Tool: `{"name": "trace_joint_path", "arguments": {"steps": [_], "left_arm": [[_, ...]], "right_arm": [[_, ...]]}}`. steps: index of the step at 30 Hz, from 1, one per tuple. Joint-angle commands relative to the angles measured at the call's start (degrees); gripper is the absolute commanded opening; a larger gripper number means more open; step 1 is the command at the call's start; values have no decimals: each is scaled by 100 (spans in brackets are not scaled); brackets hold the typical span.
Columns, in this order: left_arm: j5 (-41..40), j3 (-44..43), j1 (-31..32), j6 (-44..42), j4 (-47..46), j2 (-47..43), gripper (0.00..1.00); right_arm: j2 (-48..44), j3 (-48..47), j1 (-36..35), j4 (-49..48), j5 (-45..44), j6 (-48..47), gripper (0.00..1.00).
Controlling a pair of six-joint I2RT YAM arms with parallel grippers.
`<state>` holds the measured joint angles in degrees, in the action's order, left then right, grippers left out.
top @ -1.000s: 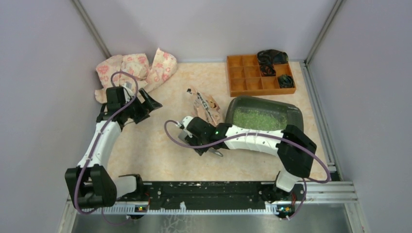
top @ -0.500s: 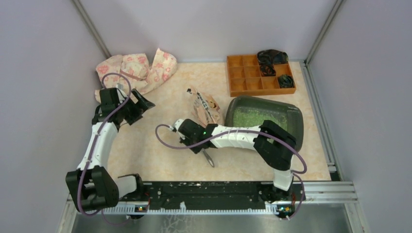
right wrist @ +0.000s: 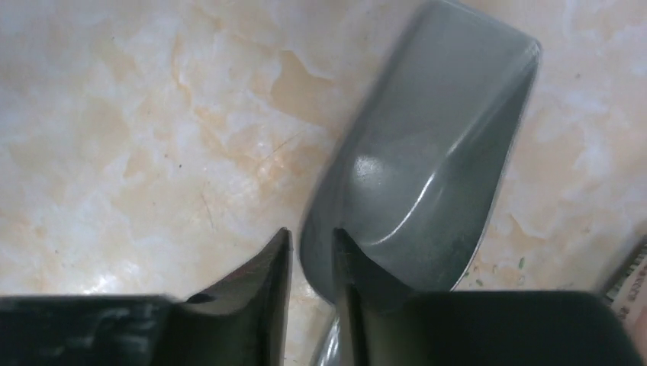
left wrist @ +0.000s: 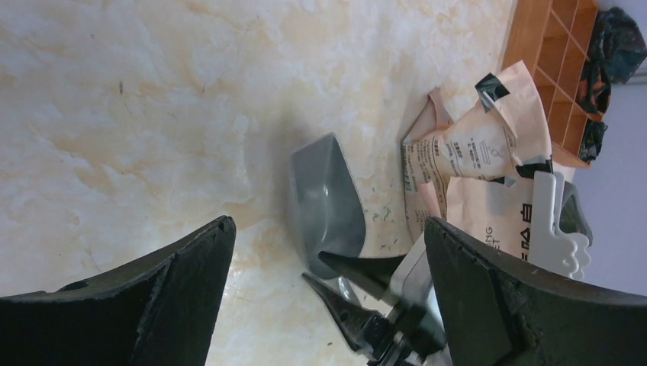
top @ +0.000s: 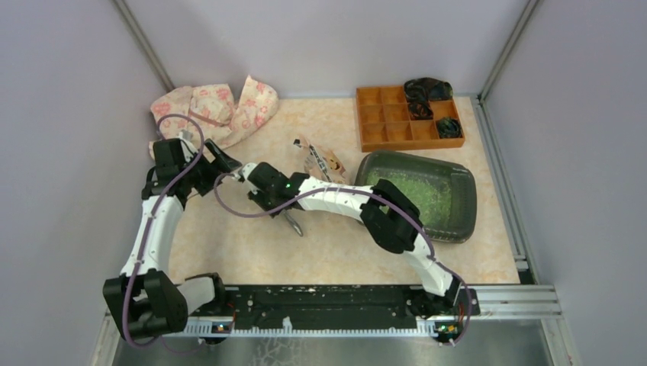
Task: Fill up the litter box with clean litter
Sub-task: Move the spatula to the center of the board, then reset both arms
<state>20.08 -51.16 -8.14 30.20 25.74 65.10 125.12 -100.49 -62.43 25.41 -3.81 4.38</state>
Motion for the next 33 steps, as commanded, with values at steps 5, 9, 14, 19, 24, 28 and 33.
{"name": "trace_joint_path", "arguments": {"steps": [5, 9, 14, 19, 24, 28, 33], "left_arm": [[198, -165, -30, -295, 199, -285, 99], [410, -434, -20, -439, 453, -370, 99], [445, -713, -5, -660, 657, -778, 99], [1085, -816, -3, -673, 685, -1107, 99], [1007, -749, 21, -767, 744, -1390, 99], [1019, -600, 23, -767, 716, -1374, 99], [940, -579, 33, -813, 705, -1317, 99]], "right_arm": [[-849, 142, 310, -351, 567, -13, 82], [-1992, 746, 310, -453, 449, 308, 84], [-3664, 1549, 319, -210, -419, 575, 89], [-5490, 2352, 396, 266, -1171, 701, 95], [-7062, 2933, 403, 917, -1949, 942, 98], [-7694, 3184, 403, 1361, -2213, 1181, 99], [-7856, 3358, 406, 1459, -2210, 1293, 98]]}}
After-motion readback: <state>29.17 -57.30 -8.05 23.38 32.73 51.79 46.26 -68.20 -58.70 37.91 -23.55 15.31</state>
